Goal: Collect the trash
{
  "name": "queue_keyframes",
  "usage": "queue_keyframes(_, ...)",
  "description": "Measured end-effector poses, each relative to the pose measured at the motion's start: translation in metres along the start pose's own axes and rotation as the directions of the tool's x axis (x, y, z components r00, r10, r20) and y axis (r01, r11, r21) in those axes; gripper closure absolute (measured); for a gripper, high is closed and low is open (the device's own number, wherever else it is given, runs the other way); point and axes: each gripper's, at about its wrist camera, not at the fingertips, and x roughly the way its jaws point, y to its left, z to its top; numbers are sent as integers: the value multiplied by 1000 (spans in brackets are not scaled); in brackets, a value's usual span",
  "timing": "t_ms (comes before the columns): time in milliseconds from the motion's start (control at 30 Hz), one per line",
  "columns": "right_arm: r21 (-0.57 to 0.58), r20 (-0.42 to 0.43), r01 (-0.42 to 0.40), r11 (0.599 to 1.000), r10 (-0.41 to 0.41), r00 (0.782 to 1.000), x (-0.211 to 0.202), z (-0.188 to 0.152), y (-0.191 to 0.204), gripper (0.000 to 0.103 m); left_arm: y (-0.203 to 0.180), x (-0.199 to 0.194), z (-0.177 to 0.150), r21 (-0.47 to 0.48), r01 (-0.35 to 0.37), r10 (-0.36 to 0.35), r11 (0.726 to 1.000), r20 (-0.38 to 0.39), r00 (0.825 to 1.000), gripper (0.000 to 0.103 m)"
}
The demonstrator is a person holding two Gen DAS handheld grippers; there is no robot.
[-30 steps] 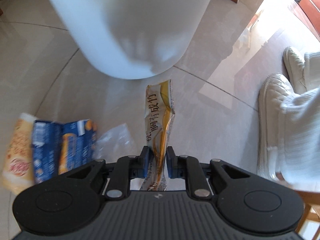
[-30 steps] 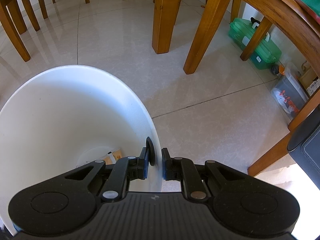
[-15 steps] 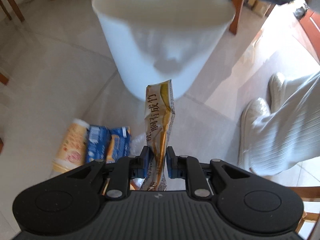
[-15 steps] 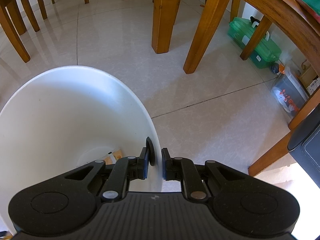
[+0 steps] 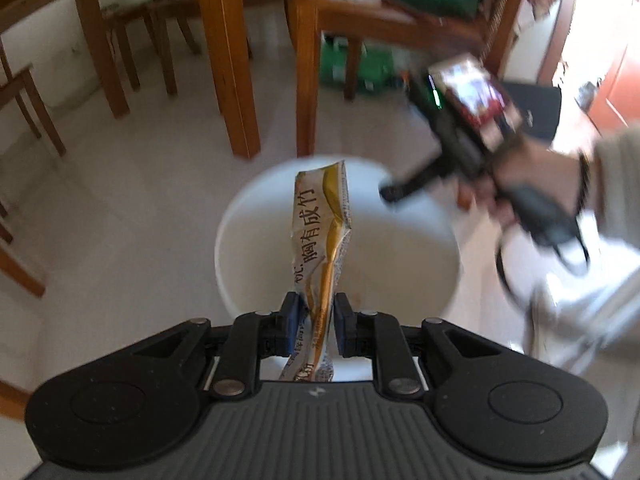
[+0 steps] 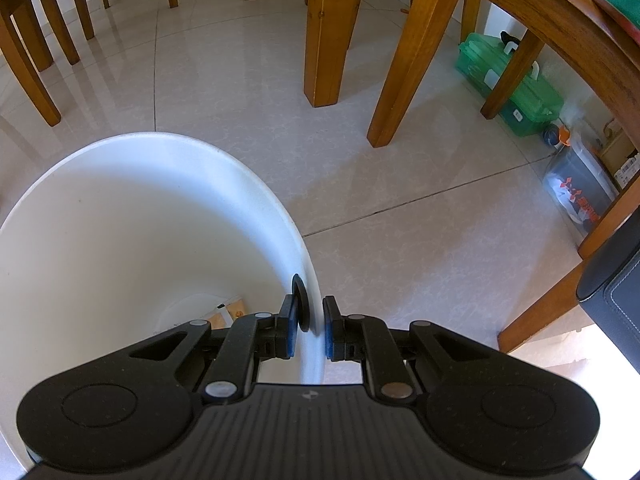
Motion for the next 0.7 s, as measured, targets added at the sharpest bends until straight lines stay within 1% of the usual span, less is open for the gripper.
queue_keyframes(33,0,-1,0,1000,0,1000,0,0,0,87,-2,4,7,2,-8,8,1000,10,1000,64)
queue_keyframes(67,2,-1,-1,1000,1,1000,0,0,-1,87,-3,9,12,-2,-19,19,1000,15,1000,36)
queue_keyframes(133,3,-1,-3,1000,3,1000,0,1,-1,88,-5,15,14,-22,-46,47,999,47,998,12)
queue_keyframes(167,2,-1,-4,1000,4,1000,0,1,-2,88,-5,15,13,-27,-61,63,998,74,995,10)
queue_keyframes(200,3,-1,-6,1000,6,1000,0,1,-2,88,-3,10,13,-27,-76,78,997,82,994,10)
queue_keyframes(333,3,-1,-7,1000,7,1000,1,1,-3,88,0,12,3,-42,-125,128,991,82,988,7)
queue_keyframes(433,2,0,-8,1000,8,1000,1,1,-3,88,8,-13,-4,-68,-138,144,988,93,985,6)
queue_keyframes(567,4,-2,-5,1000,5,1000,1,1,-2,88,14,-23,-27,-102,-164,176,981,125,976,5)
queue_keyframes(633,2,-1,-4,1000,4,1000,0,1,-2,87,17,-20,-42,-129,-173,189,976,122,974,4)
queue_keyframes(667,0,0,-3,1000,3,1000,0,1,-1,87,17,-21,-48,-138,-177,193,975,110,975,4)
queue_keyframes(700,0,0,-3,1000,3,1000,0,1,-1,87,18,-17,-56,-145,-175,188,974,81,979,4)
